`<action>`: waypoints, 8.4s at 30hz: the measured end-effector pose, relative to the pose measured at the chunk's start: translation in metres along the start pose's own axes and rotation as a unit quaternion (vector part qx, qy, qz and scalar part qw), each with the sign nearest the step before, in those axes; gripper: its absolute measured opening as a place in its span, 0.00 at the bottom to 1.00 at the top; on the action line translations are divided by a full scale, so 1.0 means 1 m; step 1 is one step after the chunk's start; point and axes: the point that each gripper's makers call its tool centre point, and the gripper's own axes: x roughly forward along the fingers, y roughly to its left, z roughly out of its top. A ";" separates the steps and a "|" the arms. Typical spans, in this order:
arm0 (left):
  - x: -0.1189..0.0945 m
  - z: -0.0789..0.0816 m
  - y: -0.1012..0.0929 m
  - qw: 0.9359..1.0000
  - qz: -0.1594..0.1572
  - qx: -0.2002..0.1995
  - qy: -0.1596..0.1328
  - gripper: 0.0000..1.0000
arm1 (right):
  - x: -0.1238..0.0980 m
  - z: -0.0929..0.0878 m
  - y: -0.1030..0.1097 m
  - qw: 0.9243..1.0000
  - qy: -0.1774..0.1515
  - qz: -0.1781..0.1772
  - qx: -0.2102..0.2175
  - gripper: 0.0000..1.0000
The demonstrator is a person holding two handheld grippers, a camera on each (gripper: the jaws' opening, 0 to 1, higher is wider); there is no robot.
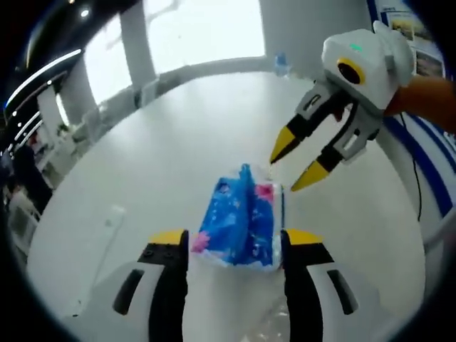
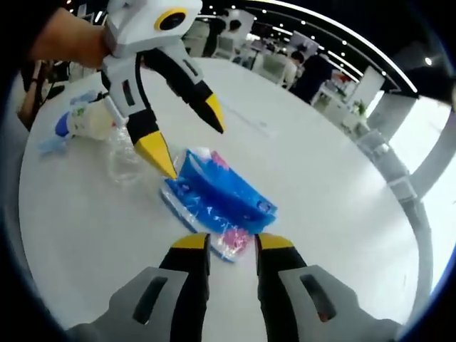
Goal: Arrange the tabletop items into an orderly group along one side of the table until the central work area is clear of visible clutter.
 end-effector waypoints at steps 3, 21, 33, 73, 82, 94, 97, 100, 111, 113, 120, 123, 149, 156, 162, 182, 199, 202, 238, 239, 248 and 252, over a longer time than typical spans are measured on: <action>-0.004 -0.001 0.000 1.000 -0.003 -0.017 -0.004 0.57 | -0.001 0.003 0.004 1.000 0.000 0.002 -0.002 0.31; -0.044 0.003 -0.002 0.998 0.005 -0.047 -0.037 0.66 | -0.019 0.027 0.018 1.000 -0.006 0.010 -0.027 0.37; -0.103 0.013 0.007 0.995 0.031 -0.060 -0.078 0.66 | -0.025 0.047 0.026 0.999 -0.017 0.017 -0.035 0.38; -0.218 -0.072 -0.032 0.983 0.110 -0.111 -0.096 0.61 | -0.038 0.112 0.113 0.990 -0.048 0.074 -0.111 0.39; -0.229 -0.096 -0.053 0.981 0.122 -0.123 -0.088 0.60 | -0.028 0.118 0.130 0.987 -0.046 0.094 -0.123 0.39; -0.234 -0.113 -0.063 0.973 0.138 -0.155 -0.102 0.59 | -0.002 0.130 0.141 0.982 -0.031 0.119 -0.140 0.40; -0.235 -0.114 -0.062 0.970 0.141 -0.165 -0.108 0.58 | 0.006 0.128 0.141 0.982 -0.021 0.126 -0.141 0.41; -0.235 -0.114 -0.061 0.968 0.143 -0.171 -0.112 0.58 | 0.013 0.126 0.141 0.981 -0.011 0.133 -0.143 0.41; -0.234 -0.121 -0.061 0.963 0.146 -0.193 -0.117 0.56 | 0.048 0.136 0.154 0.976 0.002 0.162 -0.145 0.43; -0.234 -0.122 -0.061 0.963 0.146 -0.194 -0.117 0.56 | 0.055 0.136 0.156 0.975 0.005 0.167 -0.146 0.44; -0.233 -0.125 -0.059 0.961 0.147 -0.203 -0.120 0.56 | 0.071 0.135 0.159 0.973 0.015 0.179 -0.147 0.44; -0.233 -0.127 -0.057 0.960 0.149 -0.206 -0.121 0.55 | 0.077 0.133 0.161 0.972 0.020 0.183 -0.147 0.44; -0.235 -0.133 -0.057 0.950 0.142 -0.232 -0.150 0.61 | 0.105 0.122 0.172 0.968 0.045 0.202 -0.145 0.44; -0.242 -0.118 -0.056 0.943 0.130 -0.234 -0.199 0.73 | 0.106 0.122 0.172 0.968 0.044 0.205 -0.138 0.45; -0.243 -0.104 -0.061 0.937 0.108 -0.235 -0.236 0.87 | 0.106 0.122 0.172 0.968 0.044 0.206 -0.134 0.45; -0.243 -0.097 -0.063 0.934 0.094 -0.237 -0.250 0.99 | 0.107 0.124 0.168 0.974 0.032 0.200 -0.102 0.40; -0.242 -0.099 -0.062 0.933 0.095 -0.243 -0.247 0.98 | 0.096 0.144 0.147 0.985 -0.034 0.159 -0.062 0.37; -0.240 -0.099 -0.063 0.934 0.094 -0.243 -0.246 0.98 | 0.091 0.147 0.141 0.986 -0.043 0.150 -0.053 0.37; -0.239 -0.093 -0.068 0.936 0.086 -0.236 -0.245 0.95 | 0.066 0.168 0.128 0.989 -0.094 0.110 0.004 0.36; -0.239 -0.093 -0.068 0.936 0.086 -0.236 -0.245 0.95 | 0.067 0.168 0.128 0.989 -0.095 0.110 0.005 0.36; -0.240 -0.091 -0.067 0.937 0.088 -0.234 -0.244 0.94 | 0.066 0.166 0.124 0.989 -0.105 0.098 0.044 0.36; -0.242 -0.091 -0.065 0.937 0.092 -0.234 -0.244 0.92 | 0.064 0.164 0.123 0.989 -0.104 0.094 0.046 0.36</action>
